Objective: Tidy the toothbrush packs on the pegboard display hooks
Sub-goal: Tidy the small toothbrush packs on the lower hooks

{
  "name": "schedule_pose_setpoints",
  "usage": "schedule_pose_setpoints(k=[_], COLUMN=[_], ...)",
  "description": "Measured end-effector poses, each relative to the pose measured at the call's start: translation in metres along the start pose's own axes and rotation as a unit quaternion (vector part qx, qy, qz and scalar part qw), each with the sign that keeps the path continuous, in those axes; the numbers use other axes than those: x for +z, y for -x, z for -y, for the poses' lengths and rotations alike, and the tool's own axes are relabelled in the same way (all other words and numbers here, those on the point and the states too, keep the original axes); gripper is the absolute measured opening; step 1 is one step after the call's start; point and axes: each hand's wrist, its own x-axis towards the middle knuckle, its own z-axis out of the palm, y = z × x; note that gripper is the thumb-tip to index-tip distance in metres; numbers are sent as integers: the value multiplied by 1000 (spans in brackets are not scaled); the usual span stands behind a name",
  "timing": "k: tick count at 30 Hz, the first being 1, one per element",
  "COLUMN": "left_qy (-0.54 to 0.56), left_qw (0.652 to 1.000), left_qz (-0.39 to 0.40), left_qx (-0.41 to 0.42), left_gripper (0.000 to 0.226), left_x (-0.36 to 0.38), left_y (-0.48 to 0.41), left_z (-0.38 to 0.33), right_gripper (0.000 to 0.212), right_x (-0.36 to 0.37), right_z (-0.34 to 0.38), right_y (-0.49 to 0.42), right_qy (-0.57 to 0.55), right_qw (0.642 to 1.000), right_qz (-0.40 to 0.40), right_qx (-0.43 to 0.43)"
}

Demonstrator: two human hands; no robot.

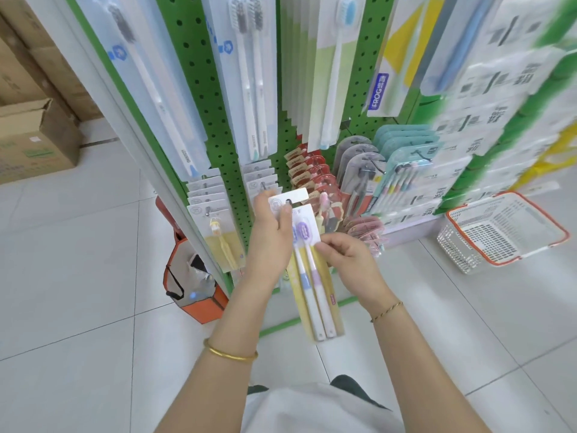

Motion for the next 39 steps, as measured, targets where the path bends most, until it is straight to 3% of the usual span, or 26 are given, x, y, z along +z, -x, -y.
schedule_pose_setpoints(k=[5, 12, 21, 28, 39], left_qy=[-6, 9, -13, -34, -216], left_qw=[1000, 997, 972, 941, 917], left_qz=[28, 70, 227, 336, 323], left_qx=[11, 39, 61, -3, 85], left_gripper=[66, 73, 71, 88, 94], left_x=[10, 13, 11, 6, 0], left_y=[7, 3, 11, 25, 37], left_z=[-3, 10, 26, 36, 28], right_gripper=[15, 18, 25, 27, 33], right_x=[3, 5, -1, -18, -14], right_z=[1, 9, 14, 2, -6], right_y=[1, -5, -8, -10, -11], right_qy=[-12, -45, -104, -131, -163], right_qw=[1000, 996, 979, 948, 906], right_qz=[-25, -78, -175, -287, -383], right_qx=[-15, -11, 11, 40, 72])
